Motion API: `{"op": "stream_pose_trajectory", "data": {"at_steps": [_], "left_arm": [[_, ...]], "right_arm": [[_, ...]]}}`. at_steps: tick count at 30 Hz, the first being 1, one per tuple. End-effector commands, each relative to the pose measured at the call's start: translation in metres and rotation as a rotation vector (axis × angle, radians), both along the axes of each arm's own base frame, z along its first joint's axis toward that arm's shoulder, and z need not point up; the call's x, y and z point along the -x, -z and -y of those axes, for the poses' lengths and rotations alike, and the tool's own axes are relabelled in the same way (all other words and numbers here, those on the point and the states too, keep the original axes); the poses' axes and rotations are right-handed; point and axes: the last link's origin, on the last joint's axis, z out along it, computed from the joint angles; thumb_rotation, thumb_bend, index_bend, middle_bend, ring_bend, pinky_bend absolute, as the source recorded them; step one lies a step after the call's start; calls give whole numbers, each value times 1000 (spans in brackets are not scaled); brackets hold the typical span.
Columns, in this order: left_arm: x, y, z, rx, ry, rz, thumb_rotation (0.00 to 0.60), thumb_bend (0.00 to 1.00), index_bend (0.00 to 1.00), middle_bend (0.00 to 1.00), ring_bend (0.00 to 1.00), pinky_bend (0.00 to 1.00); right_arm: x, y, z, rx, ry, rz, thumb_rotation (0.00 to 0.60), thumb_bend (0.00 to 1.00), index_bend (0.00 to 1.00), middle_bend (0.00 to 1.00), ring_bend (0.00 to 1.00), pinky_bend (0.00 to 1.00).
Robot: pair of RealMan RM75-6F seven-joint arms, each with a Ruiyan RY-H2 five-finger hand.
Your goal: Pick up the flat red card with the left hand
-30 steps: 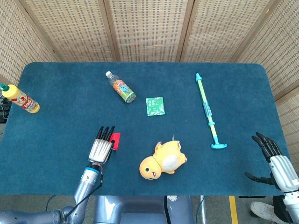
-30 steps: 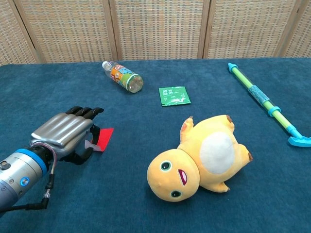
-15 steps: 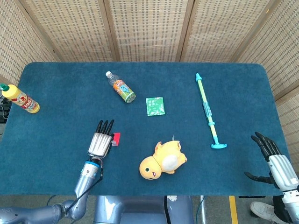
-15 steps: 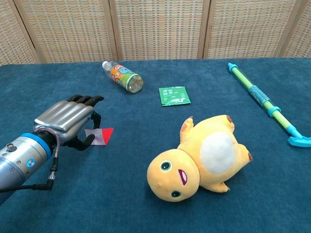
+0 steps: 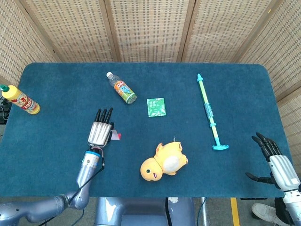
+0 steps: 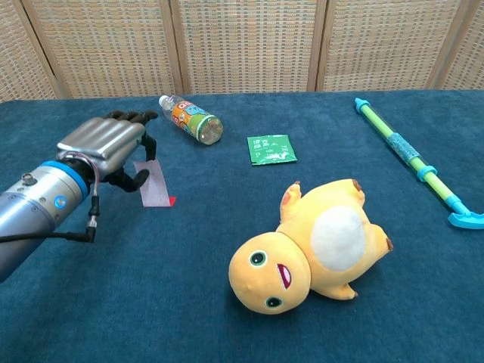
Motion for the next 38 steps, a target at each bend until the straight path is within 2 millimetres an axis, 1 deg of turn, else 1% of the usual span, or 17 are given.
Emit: {"op": "stream_pose_trajectory", "data": {"at_steps": [1, 5, 9, 11, 15, 19, 23, 25, 28, 30, 34, 38], "left_arm": [[-8, -18, -10, -46, 14, 13, 600, 487, 623, 0, 0, 0], [-15, -37, -16, -75, 17, 54, 600, 484, 621, 0, 0, 0], [-22, -57, -13, -60, -3, 182, 600, 478, 618, 0, 0, 0], [-24, -66, -7, -37, -10, 260, 600, 475, 615, 0, 0, 0], [-20, -82, 3, -9, -11, 328, 600, 464, 596, 0, 0, 0], [-23, -98, 11, 43, -33, 465, 600, 460, 594, 0, 0, 0], [-30, -117, 22, 132, -54, 618, 600, 459, 595, 0, 0, 0], [-38, -128, 31, 175, -45, 708, 600, 459, 595, 0, 0, 0], [-43, -137, 37, 205, -32, 767, 600, 458, 595, 0, 0, 0], [-53, -145, 46, 248, -19, 853, 600, 458, 595, 0, 0, 0], [-65, -160, 63, 311, 18, 926, 600, 457, 600, 0, 0, 0], [-71, -165, 73, 342, 51, 942, 600, 456, 601, 0, 0, 0]], "right_arm": [[0, 0, 0, 1, 1, 2, 600, 0, 0, 0, 0, 0], [0, -1, -1, 2, 0, 4, 600, 0, 0, 0, 0, 0], [-1, -2, -2, 6, -5, 4, 600, 0, 0, 0, 0, 0], [-1, -2, -2, 9, -5, 4, 600, 0, 0, 0, 0, 0], [0, -4, -2, 19, -3, 1, 600, 0, 0, 0, 0, 0], [-1, -4, -3, 24, -1, -3, 600, 0, 0, 0, 0, 0], [-1, -4, -3, 29, -2, -7, 600, 0, 0, 0, 0, 0], [-2, -4, -3, 31, -1, -6, 600, 0, 0, 0, 0, 0], [-2, -4, -3, 32, -1, -8, 600, 0, 0, 0, 0, 0], [-2, -4, -3, 32, -1, -10, 600, 0, 0, 0, 0, 0], [-2, -4, -3, 33, 2, -14, 600, 0, 0, 0, 0, 0], [-2, -4, -4, 35, 2, -16, 600, 0, 0, 0, 0, 0]]}}
